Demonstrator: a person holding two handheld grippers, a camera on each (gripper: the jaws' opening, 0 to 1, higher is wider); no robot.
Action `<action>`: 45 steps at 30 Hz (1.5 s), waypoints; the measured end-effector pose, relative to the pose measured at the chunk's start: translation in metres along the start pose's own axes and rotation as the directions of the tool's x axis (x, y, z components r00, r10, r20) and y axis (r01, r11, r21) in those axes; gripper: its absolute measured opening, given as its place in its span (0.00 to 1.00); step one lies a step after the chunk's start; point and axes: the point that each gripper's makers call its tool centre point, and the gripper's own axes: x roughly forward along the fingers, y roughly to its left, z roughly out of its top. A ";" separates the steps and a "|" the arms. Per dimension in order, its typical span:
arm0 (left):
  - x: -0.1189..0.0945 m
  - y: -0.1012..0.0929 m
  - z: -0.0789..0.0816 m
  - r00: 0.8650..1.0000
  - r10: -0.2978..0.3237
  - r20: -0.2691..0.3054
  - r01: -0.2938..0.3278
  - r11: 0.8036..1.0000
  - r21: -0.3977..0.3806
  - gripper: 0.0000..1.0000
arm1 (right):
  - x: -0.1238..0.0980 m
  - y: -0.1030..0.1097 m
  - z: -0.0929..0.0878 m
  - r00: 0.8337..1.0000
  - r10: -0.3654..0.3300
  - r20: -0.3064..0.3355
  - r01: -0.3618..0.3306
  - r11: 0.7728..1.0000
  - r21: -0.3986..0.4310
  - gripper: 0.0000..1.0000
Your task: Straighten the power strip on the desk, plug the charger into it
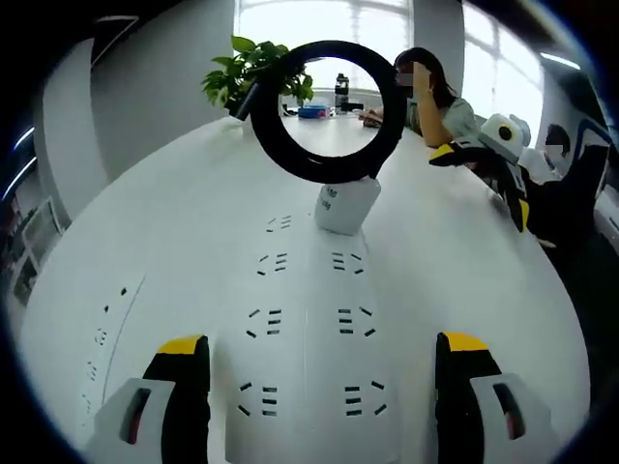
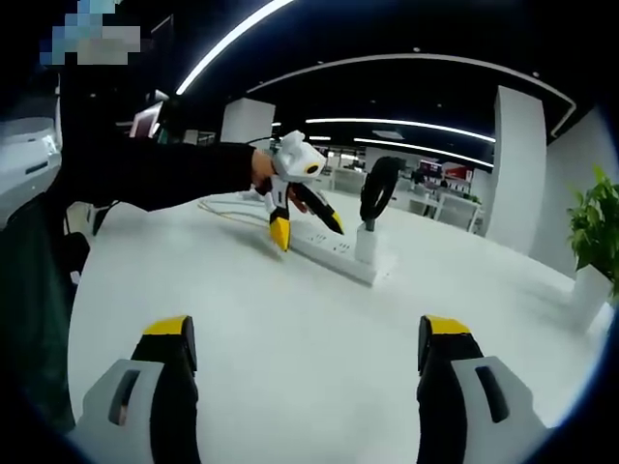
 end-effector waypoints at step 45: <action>0.025 0.008 0.015 0.999 -0.009 0.044 0.008 0.999 0.034 0.88 | -0.014 -0.012 0.005 0.999 -0.028 0.021 0.027 0.999 0.042 1.00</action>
